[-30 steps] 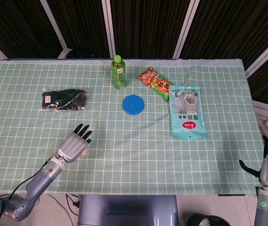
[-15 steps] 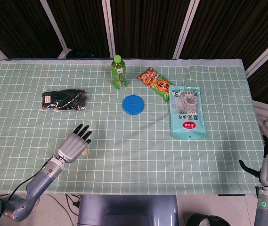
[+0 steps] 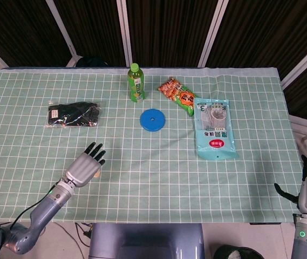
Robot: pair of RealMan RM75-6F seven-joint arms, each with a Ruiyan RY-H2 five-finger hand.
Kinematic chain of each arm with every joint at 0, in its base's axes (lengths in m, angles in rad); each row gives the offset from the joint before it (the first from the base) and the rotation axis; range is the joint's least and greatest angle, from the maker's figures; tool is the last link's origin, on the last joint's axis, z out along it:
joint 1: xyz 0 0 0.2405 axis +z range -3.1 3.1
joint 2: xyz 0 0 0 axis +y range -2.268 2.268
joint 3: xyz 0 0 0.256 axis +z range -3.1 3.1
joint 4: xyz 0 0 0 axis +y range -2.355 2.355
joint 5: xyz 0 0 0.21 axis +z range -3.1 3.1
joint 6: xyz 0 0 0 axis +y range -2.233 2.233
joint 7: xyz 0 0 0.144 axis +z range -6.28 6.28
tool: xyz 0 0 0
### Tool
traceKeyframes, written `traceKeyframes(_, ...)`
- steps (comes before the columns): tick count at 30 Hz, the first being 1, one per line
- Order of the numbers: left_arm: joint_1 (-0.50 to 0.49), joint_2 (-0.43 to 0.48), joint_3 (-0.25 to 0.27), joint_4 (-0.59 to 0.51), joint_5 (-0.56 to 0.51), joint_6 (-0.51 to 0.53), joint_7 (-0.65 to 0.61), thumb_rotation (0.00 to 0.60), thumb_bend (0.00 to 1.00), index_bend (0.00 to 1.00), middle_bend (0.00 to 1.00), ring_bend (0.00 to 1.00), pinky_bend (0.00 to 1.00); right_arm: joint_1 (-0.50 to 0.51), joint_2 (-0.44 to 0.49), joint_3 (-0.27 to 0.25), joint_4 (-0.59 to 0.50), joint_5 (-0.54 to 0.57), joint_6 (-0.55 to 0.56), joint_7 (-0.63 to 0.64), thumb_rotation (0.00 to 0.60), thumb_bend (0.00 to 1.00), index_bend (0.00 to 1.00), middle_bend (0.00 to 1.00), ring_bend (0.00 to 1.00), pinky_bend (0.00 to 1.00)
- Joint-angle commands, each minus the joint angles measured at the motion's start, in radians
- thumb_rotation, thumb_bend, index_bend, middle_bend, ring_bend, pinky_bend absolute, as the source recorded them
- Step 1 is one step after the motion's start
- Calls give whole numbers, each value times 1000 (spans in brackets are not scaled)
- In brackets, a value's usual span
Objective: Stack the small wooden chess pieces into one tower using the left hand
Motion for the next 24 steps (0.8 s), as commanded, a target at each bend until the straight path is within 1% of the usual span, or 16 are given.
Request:
traceKeyframes(1,3,6,-3,-5,5,10,-6,600,342,392,161,0,96,0,0,-1,0,0,0,0,600,246,65,1,22,0)
traceKeyframes(5,13,24,-12,-17,16,42,-18,600,342,331,158,0,95,0,0,-1,0,1,-2,-2,600,247,64,1,22,0)
traceKeyframes(8,32,49,-17,-28,29,83,-28,600,339,232,153,0,94,1,-2,-2,2,1,-3,-4,600,248,64,1,21,0)
traceKeyframes(9,43,59,-18,-33,35,104,-38,600,336,196,150,0,94,2,-2,-2,2,1,-2,-5,600,248,65,1,21,0)
traceKeyframes(11,68,74,-24,-39,42,148,-70,600,332,154,142,0,93,2,-3,-3,2,0,-1,-6,600,247,64,1,21,0)
traceKeyframes(13,94,87,-26,-44,51,187,-108,600,324,136,135,0,93,2,-3,-4,2,-1,0,-8,600,247,64,1,21,0)
traceKeyframes(18,205,131,-16,-44,81,333,-255,600,272,109,103,0,93,4,-1,-16,2,-15,-7,-15,600,247,64,1,21,0)
traceKeyframes(21,297,141,-5,-10,82,436,-376,600,265,87,66,0,92,8,7,-35,7,-43,-18,-20,600,246,65,1,21,0)
traceKeyframes(24,370,135,-2,37,55,499,-478,600,261,74,40,0,91,13,13,-53,13,-71,-28,-21,600,247,64,1,22,0)
